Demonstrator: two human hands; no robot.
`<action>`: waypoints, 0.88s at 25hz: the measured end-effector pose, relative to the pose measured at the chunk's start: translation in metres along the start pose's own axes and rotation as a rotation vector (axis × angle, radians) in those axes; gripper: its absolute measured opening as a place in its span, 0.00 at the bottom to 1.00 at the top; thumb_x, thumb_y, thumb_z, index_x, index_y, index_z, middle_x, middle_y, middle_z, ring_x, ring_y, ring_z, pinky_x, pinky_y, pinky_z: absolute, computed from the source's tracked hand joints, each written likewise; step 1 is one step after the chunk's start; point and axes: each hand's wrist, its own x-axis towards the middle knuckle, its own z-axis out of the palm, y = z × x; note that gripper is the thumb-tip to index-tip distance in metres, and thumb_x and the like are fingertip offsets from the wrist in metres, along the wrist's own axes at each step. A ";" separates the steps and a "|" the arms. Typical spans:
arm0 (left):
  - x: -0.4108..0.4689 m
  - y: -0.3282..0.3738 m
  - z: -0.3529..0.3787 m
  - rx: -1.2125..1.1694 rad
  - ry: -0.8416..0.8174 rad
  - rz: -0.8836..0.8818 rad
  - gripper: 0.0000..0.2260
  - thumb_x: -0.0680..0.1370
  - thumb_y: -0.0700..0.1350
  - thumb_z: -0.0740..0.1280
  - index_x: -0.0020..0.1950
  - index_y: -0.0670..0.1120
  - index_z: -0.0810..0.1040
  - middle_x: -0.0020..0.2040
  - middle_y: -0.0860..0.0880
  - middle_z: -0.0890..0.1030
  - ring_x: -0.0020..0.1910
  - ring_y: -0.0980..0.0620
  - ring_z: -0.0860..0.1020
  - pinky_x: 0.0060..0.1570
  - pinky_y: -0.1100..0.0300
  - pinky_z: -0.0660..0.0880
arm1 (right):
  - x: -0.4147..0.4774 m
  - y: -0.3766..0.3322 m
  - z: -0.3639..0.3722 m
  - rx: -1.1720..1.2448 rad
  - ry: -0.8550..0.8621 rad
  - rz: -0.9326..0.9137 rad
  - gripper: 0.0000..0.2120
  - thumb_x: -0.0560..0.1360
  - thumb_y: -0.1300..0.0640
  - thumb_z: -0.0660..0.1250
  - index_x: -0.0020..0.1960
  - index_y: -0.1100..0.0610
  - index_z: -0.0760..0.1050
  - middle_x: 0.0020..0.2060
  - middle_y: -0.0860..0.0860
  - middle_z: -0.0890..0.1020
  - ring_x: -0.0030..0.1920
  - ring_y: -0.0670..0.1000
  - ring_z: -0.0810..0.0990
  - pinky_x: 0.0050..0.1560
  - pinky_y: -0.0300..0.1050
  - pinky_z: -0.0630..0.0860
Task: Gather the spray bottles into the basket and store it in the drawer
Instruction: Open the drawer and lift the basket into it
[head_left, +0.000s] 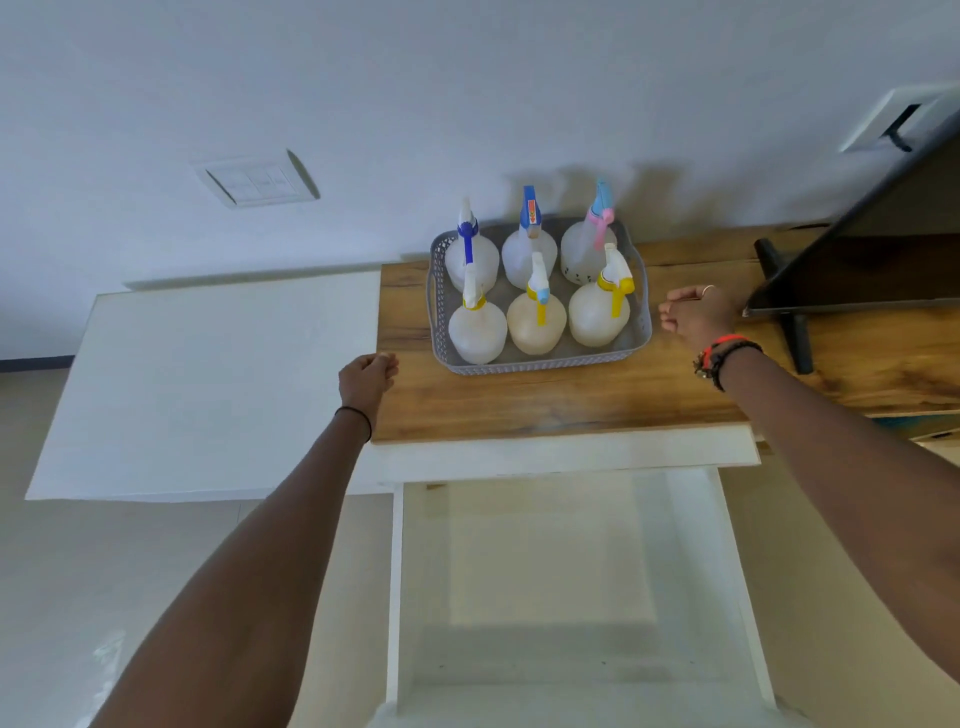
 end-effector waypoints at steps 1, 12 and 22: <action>0.011 0.007 0.006 -0.018 0.014 -0.010 0.07 0.80 0.38 0.61 0.45 0.42 0.77 0.41 0.47 0.78 0.37 0.57 0.76 0.42 0.66 0.74 | 0.011 -0.005 0.004 0.009 0.004 0.009 0.08 0.76 0.71 0.57 0.46 0.62 0.72 0.41 0.58 0.78 0.44 0.53 0.78 0.42 0.42 0.78; 0.093 0.041 0.075 0.211 -0.146 -0.051 0.15 0.82 0.46 0.57 0.64 0.42 0.75 0.64 0.46 0.75 0.69 0.47 0.71 0.71 0.52 0.66 | 0.093 -0.018 0.040 -0.232 -0.089 0.046 0.12 0.75 0.58 0.57 0.33 0.57 0.65 0.38 0.57 0.70 0.37 0.54 0.67 0.38 0.48 0.64; 0.120 0.034 0.105 0.216 -0.199 -0.021 0.10 0.82 0.40 0.56 0.47 0.44 0.77 0.41 0.48 0.76 0.41 0.50 0.74 0.42 0.59 0.73 | 0.109 -0.021 0.058 -0.583 -0.130 -0.098 0.08 0.78 0.62 0.59 0.49 0.65 0.74 0.49 0.61 0.75 0.46 0.57 0.74 0.40 0.48 0.72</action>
